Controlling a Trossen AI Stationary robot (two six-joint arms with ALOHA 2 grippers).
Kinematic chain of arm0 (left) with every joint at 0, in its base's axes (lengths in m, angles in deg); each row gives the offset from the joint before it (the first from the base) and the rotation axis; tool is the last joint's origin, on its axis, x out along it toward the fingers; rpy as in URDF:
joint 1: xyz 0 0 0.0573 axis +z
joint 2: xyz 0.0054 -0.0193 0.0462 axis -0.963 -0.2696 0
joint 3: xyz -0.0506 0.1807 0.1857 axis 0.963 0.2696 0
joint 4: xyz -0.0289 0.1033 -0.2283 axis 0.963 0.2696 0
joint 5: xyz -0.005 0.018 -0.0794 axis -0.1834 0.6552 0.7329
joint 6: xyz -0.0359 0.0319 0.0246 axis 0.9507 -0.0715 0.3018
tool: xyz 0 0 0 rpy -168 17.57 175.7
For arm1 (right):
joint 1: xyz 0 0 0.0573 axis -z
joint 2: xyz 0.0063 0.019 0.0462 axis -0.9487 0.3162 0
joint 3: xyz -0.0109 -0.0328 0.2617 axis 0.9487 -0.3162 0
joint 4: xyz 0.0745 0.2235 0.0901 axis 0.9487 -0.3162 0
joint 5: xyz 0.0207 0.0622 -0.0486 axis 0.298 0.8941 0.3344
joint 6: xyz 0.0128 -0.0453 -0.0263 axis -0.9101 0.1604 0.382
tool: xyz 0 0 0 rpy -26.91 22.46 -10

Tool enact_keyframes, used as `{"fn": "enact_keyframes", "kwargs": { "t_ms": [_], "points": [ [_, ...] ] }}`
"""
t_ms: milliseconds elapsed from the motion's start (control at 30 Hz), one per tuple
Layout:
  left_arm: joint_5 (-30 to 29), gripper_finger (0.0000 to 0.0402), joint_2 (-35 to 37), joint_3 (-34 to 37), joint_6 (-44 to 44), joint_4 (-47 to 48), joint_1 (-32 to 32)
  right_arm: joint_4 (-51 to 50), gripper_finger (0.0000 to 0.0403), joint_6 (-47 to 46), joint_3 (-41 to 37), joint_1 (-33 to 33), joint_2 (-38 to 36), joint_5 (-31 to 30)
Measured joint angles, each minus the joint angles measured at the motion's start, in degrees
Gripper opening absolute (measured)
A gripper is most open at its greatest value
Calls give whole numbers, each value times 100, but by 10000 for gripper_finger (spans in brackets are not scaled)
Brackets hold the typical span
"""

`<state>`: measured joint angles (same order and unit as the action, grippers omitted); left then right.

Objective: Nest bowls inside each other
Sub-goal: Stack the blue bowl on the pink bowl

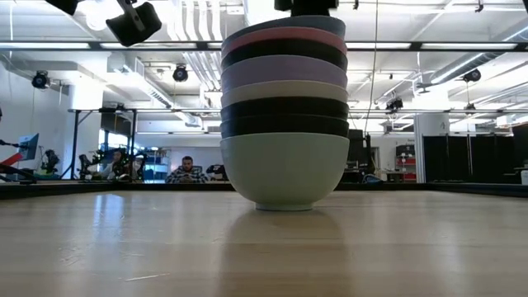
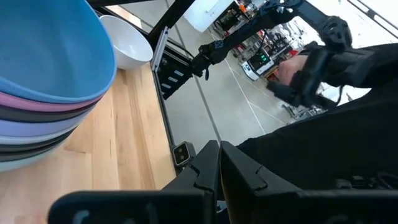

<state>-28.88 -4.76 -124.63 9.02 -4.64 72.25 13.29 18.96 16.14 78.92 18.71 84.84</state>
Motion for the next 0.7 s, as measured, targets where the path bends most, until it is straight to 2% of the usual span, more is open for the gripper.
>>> {"fn": "enact_keyframes", "kwargs": {
  "t_ms": [233, 700],
  "points": [
    [-30, 0, 0, 0, 13, 2, 0, 263, 9, -4, -770, 146, -154, 136],
    [-20, 0, 0, 0, 4, 2, 0, 340, 8, -48, -874, 144, -151, 119]
  ]
}}
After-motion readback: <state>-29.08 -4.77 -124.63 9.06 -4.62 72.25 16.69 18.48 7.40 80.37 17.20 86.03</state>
